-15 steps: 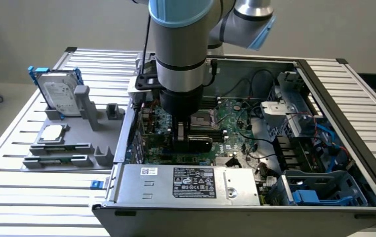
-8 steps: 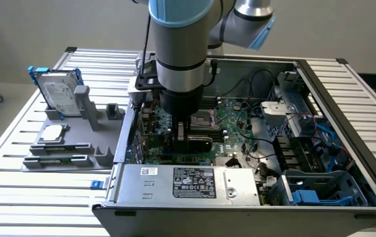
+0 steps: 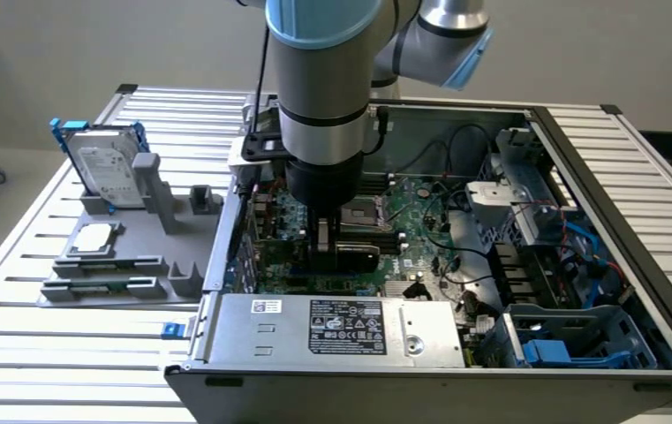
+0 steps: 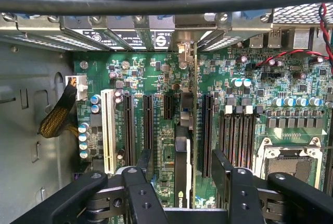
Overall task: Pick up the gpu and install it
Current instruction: 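Insert the gpu into the slot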
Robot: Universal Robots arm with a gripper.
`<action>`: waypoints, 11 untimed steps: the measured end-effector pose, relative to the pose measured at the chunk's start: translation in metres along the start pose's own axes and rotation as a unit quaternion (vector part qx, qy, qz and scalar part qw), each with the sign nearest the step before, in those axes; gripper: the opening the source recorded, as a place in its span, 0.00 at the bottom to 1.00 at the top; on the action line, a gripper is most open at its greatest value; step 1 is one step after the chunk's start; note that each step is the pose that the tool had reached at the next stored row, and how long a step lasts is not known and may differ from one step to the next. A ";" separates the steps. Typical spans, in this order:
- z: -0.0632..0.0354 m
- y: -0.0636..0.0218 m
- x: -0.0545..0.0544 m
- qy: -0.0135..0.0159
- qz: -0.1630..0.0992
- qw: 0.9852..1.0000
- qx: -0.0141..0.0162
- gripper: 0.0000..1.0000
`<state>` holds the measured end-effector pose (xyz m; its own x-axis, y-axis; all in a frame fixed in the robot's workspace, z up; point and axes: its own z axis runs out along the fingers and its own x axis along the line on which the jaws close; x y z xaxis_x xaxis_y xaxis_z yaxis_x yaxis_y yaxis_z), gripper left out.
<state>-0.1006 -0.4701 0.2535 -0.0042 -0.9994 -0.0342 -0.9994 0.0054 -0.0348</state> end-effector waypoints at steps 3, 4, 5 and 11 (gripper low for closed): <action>0.0000 0.0000 0.000 0.000 0.000 1.000 0.000 0.58; 0.0000 0.0000 0.000 0.000 0.000 1.000 0.000 0.58; 0.0000 0.0000 0.000 0.000 0.000 1.000 0.000 0.58; 0.0001 0.0000 0.000 0.000 0.000 1.000 0.000 0.58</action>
<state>-0.1006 -0.4701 0.2534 -0.0041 -0.9994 -0.0341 -0.9994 0.0053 -0.0348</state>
